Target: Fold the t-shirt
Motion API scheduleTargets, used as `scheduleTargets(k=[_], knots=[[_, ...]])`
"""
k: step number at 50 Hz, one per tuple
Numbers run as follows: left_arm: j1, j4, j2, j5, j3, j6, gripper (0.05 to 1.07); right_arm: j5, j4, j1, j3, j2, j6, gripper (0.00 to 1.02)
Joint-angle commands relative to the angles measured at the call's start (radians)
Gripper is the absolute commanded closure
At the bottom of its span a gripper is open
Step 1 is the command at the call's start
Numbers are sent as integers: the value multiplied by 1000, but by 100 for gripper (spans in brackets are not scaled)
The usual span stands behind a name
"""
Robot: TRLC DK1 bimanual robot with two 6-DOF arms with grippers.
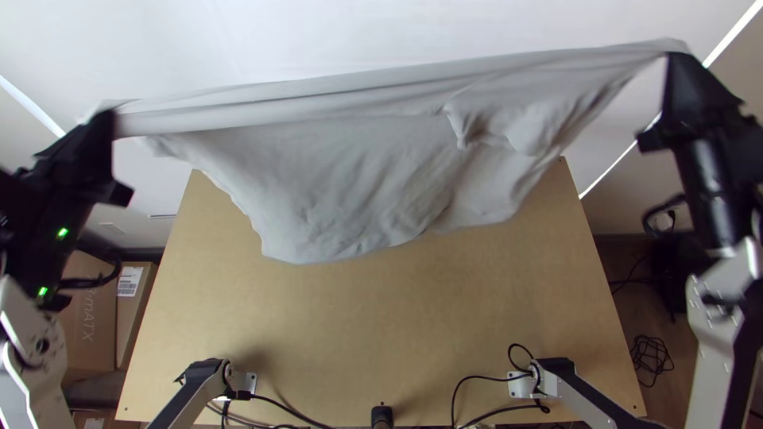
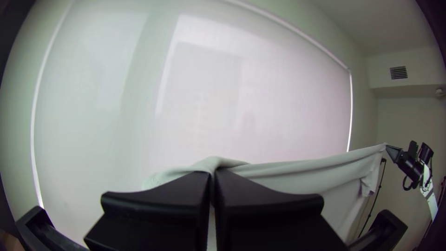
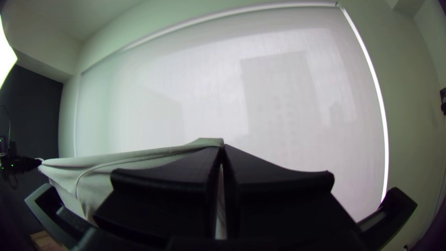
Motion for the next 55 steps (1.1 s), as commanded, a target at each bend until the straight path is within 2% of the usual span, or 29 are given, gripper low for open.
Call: scheduleTargets(k=[1, 6, 16, 23, 29, 38, 47, 55], knots=[[65, 40, -88, -66, 21, 23, 105, 84, 10, 10, -9, -178, 33, 100], [83, 60, -148, -66, 6, 37, 105, 82, -62, 58, -35, -284, 43, 100], [82, 59, -235, -81, 21, 13, 105, 73, -157, 59, -19, -364, 74, 100], [56, -35, -252, -79, 25, -26, 105, 62, -180, 61, -5, -354, 108, 100], [33, -78, -270, -79, -69, -44, 105, 50, -226, 61, -35, -339, 151, 100], [25, -84, -379, -72, -399, -47, 105, 41, -269, 67, -249, -361, 155, 100], [11, -158, -448, -3, -733, -79, 105, 43, -267, 85, -595, -434, 152, 100], [7, -83, -424, 31, -939, -90, 105, 43, -205, 84, -864, -439, 152, 100]])
